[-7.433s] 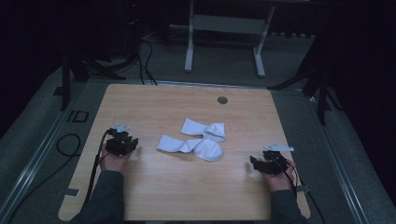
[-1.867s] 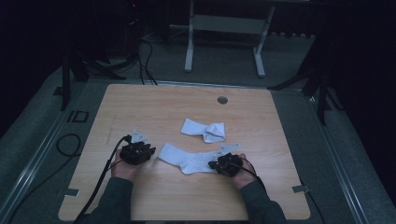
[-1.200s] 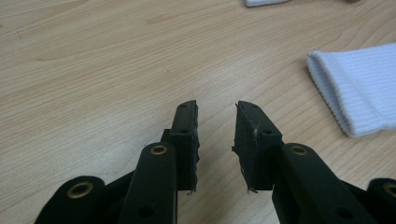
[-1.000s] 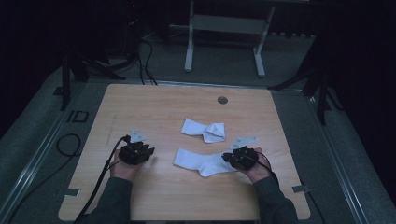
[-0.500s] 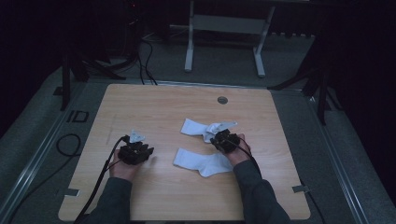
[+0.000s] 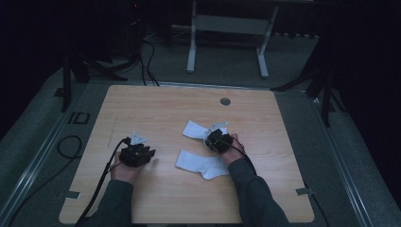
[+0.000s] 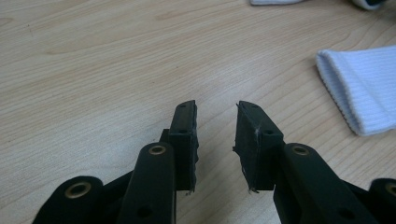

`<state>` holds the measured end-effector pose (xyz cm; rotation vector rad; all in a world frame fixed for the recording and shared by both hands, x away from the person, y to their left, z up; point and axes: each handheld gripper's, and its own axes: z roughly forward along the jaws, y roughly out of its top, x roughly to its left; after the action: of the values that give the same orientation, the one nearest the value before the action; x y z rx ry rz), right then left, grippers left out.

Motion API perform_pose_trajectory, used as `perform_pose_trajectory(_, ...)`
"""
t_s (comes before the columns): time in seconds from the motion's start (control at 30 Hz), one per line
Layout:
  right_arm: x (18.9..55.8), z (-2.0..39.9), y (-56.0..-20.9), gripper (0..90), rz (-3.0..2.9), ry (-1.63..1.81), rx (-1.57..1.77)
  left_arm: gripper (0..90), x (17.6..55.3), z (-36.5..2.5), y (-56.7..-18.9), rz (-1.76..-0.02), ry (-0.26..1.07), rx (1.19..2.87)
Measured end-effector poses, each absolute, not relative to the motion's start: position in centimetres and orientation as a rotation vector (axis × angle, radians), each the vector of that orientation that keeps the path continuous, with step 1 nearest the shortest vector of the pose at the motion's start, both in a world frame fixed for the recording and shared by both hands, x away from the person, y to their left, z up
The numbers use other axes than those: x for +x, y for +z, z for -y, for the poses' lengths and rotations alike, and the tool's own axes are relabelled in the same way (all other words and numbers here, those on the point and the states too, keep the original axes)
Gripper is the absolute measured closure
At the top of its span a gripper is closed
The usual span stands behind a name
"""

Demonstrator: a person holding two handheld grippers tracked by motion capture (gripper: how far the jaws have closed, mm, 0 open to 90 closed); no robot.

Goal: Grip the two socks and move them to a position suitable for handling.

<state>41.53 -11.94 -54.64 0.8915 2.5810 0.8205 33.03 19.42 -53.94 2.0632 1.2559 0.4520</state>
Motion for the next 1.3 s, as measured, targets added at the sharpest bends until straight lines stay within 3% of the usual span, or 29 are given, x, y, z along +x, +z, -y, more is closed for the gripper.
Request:
perform_pose_trajectory(0.47, 39.6, 13.4, -54.4, 90.0, -2.68, 0.847, 0.762, 68.7, 33.1, -19.3, -54.1, -1.257, 0.452, 2.069)
perform_pose_trajectory(0.77, 38.5, 12.8, -51.9, 89.0, -2.574, 0.869, 0.715, 68.7, 33.1, -19.2, -54.1, -1.26, 0.451, 2.069)
perform_pose_trajectory(0.8, 38.5, 12.7, -51.9, 81.8, -2.539, 0.87, 0.717, 68.7, 33.0, -19.3, -54.1, -1.261, 0.456, 2.066)
perform_pose_trajectory(0.87, 38.4, 12.6, -51.8, 81.8, -2.518, 0.882, 0.72, 68.7, 33.0, -19.3, -54.1, -1.261, 0.456, 2.066)
perform_pose_trajectory(1.0, 38.3, 12.7, -50.9, 67.3, -2.457, 0.89, 0.699, 68.7, 33.1, -19.3, -54.2, -1.267, 0.448, 2.061)
perform_pose_trajectory(1.17, 39.3, 12.2, -51.7, 56.9, -2.459, 0.797, 0.734, 68.8, 33.1, -19.4, -54.1, -1.264, 0.452, 2.067)
perform_pose_trajectory(1.23, 39.7, 12.0, -52.3, 60.6, -2.453, 0.729, 0.745, 68.7, 33.1, -19.3, -54.1, -1.265, 0.451, 2.066)
perform_pose_trajectory(1.27, 39.9, 12.0, -52.5, 67.8, -2.454, 0.715, 0.755, 68.7, 33.1, -19.3, -54.1, -1.266, 0.448, 2.066)
perform_pose_trajectory(1.3, 40.1, 12.2, -52.5, 80.6, -2.457, 0.707, 0.771, 68.7, 33.1, -19.4, -54.1, -1.266, 0.449, 2.066)
